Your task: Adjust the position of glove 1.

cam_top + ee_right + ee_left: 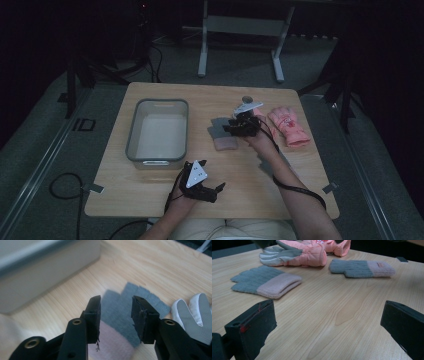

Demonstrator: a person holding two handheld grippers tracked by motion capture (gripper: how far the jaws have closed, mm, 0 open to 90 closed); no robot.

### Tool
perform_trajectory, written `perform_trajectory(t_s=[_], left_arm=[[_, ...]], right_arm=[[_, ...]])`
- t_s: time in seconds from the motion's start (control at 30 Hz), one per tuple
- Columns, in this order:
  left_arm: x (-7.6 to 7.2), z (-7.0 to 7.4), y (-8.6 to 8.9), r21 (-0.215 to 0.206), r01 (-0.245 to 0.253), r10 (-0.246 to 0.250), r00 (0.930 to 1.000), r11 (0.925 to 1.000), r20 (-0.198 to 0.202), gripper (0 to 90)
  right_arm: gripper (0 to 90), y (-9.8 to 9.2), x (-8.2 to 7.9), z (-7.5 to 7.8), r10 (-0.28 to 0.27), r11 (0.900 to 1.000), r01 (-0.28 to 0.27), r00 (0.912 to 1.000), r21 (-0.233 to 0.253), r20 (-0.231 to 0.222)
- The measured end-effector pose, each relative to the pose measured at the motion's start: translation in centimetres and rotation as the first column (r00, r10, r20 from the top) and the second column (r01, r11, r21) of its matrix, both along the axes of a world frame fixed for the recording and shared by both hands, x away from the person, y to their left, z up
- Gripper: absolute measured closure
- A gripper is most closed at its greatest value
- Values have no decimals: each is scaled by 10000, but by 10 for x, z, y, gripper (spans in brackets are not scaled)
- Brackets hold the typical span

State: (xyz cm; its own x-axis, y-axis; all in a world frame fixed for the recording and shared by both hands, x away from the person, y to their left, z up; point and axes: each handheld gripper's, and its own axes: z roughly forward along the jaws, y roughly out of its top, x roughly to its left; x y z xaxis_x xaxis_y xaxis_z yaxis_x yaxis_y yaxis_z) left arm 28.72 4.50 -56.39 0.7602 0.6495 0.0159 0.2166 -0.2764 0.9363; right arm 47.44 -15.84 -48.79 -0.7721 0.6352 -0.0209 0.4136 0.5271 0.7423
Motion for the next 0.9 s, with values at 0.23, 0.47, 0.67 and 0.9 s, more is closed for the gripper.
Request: perform_trajectory(t_s=[0.23,0.47,0.67,0.9], left_arm=[[0,0,0,-57,20,-20,10000,10000,-37,0],[-1,0,-1,-41,112,-112,9999,9999,75,0],[0,0,0,-89,93,-93,10000,9999,29,0],[1,0,1,-125,11,-11,10000,9999,-17,0]], right_arm=[[601,10,23,-28,172,9985,-189,9993,-510,-337],[609,11,40,-43,-98,9985,54,9967,-542,-811],[628,11,45,-58,-473,9958,402,9952,-824,-855],[744,15,46,-56,-710,9920,593,9921,-1117,-1033]])
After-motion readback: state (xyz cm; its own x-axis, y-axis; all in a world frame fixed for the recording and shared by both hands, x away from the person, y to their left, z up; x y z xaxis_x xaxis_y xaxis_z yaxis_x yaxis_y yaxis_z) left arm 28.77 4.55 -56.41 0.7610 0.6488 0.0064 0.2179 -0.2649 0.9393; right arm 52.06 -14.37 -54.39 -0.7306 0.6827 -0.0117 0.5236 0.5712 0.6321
